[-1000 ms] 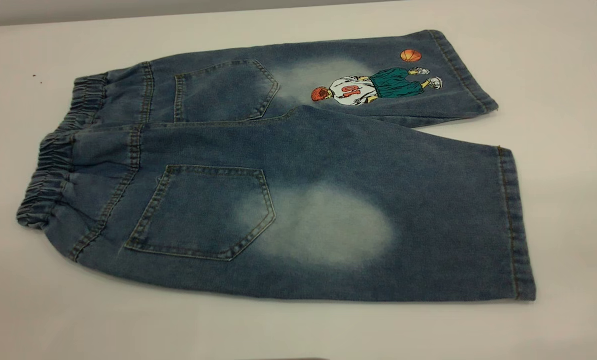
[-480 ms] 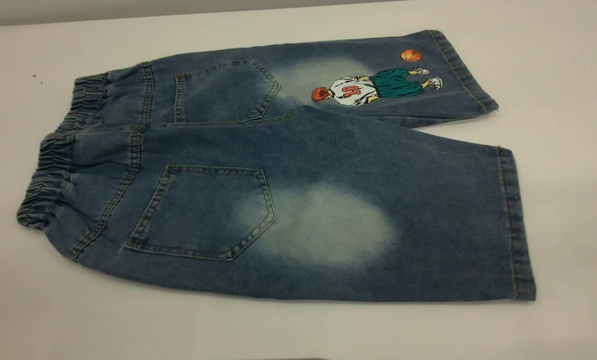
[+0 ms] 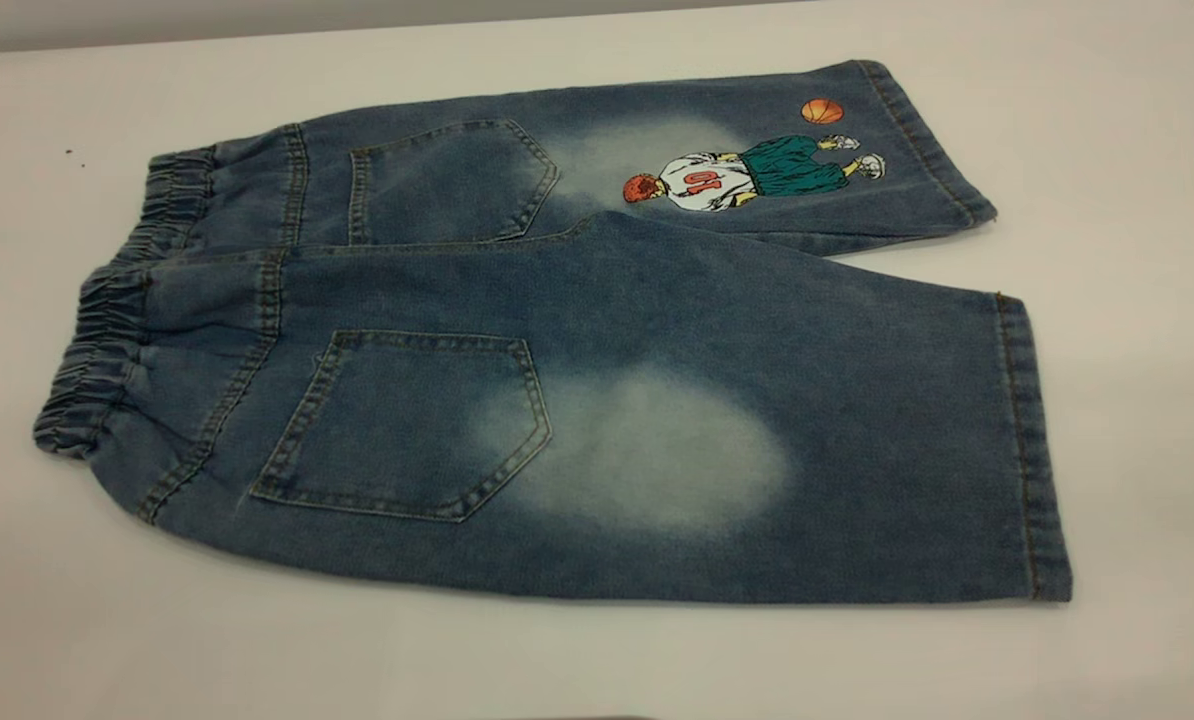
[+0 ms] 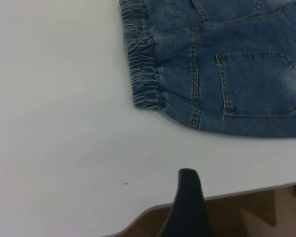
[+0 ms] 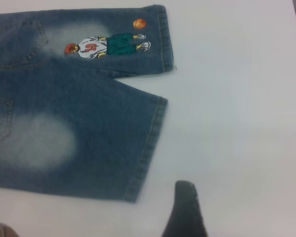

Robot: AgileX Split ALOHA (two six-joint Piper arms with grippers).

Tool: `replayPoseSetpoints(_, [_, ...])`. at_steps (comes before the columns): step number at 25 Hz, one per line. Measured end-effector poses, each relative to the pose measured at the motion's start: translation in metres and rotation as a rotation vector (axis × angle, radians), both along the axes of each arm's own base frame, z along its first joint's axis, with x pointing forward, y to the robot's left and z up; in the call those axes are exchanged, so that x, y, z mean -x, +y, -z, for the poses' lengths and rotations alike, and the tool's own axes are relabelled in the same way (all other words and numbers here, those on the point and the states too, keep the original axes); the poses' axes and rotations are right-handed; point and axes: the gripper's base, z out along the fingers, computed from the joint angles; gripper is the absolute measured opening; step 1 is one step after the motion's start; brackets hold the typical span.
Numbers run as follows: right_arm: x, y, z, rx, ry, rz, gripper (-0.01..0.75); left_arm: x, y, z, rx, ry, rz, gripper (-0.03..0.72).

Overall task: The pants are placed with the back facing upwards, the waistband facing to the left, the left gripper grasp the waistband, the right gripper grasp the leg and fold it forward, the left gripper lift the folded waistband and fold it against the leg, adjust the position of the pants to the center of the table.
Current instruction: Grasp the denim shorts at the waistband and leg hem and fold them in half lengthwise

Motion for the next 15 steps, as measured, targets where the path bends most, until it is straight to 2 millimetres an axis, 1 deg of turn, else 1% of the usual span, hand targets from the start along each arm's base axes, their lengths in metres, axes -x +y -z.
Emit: replayPoseSetpoints(15, [-0.0001,0.0012,-0.0004,-0.012,-0.004,-0.008,0.474,0.0,0.0,0.0,0.002,0.0,-0.001,0.517])
